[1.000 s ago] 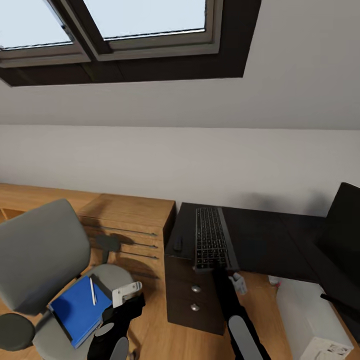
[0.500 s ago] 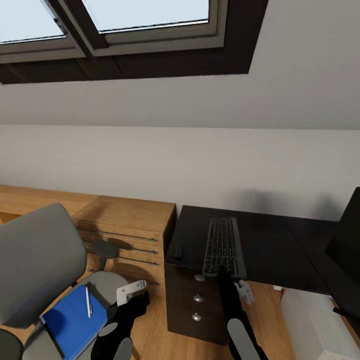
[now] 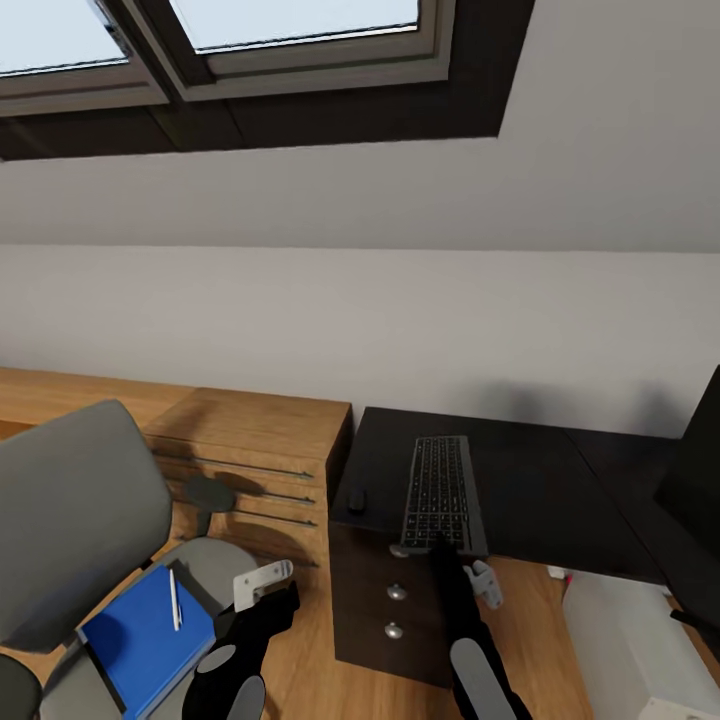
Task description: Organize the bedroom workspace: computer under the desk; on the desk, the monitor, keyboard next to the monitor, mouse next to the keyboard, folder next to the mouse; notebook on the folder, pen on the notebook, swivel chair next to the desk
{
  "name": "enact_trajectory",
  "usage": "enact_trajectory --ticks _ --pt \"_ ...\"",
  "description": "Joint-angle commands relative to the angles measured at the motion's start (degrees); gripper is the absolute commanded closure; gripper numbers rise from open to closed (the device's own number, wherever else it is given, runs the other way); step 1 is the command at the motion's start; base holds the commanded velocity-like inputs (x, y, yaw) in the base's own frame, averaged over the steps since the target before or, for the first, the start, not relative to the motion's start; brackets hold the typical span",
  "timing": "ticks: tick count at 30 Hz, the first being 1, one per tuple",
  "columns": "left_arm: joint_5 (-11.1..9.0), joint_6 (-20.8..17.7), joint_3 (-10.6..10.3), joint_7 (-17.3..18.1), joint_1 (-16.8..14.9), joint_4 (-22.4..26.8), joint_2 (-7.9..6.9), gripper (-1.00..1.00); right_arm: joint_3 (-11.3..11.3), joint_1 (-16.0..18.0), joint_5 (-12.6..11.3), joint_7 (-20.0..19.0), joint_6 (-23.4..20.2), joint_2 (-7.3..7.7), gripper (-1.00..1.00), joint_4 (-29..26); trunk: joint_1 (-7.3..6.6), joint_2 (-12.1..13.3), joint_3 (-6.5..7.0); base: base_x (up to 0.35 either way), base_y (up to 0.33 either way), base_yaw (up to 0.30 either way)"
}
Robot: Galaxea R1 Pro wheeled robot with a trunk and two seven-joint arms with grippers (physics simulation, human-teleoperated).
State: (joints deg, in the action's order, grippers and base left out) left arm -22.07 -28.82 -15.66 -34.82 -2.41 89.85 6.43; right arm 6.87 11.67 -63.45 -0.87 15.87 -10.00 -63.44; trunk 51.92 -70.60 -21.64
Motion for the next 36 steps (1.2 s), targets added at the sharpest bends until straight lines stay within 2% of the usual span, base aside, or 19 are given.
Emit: enact_trajectory --ticks 1,15,17,18,20,36 --pt "-0.51 -0.10 -0.07 -0.52 -0.05 0.07 -0.01 -1.00 0.46 0.03 -0.61 -0.11 0.30 0.00 1.00 -0.02 0.23 -0.46 -0.25 0.000 0.000 0.000" --pt "-0.51 -0.10 -0.07 -0.56 -0.05 0.06 -0.01 -1.00 0.86 0.03 -1.22 0.39 0.30 0.00 1.00 0.23 3.30 -6.07 -2.77 0.000 0.000 0.000" --pt "-0.51 -0.10 -0.07 -0.59 -0.05 0.06 -0.01 -1.00 0.86 0.05 -2.91 1.75 0.30 0.00 1.00 0.44 3.74 -6.88 -3.12 0.000 0.000 0.000" --pt "-0.51 -0.10 -0.07 -0.56 -0.05 0.06 -0.01 -1.00 0.86 0.09 -4.95 2.96 0.30 0.00 1.00 0.55 3.96 -7.28 -3.30 0.000 0.000 0.000" --pt "-0.51 -0.11 -0.07 -0.57 -0.05 0.06 -0.01 -1.00 0.86 0.10 -5.70 3.38 0.30 0.00 1.00 0.58 4.40 -8.08 -3.66 0.000 0.000 0.000" --pt "-0.53 -0.16 -0.07 -0.57 -0.05 0.06 -0.01 -1.00 0.86 0.11 -6.16 3.59 0.30 0.00 1.00 0.60 7.92 -14.50 -6.54 0.000 0.000 0.000"
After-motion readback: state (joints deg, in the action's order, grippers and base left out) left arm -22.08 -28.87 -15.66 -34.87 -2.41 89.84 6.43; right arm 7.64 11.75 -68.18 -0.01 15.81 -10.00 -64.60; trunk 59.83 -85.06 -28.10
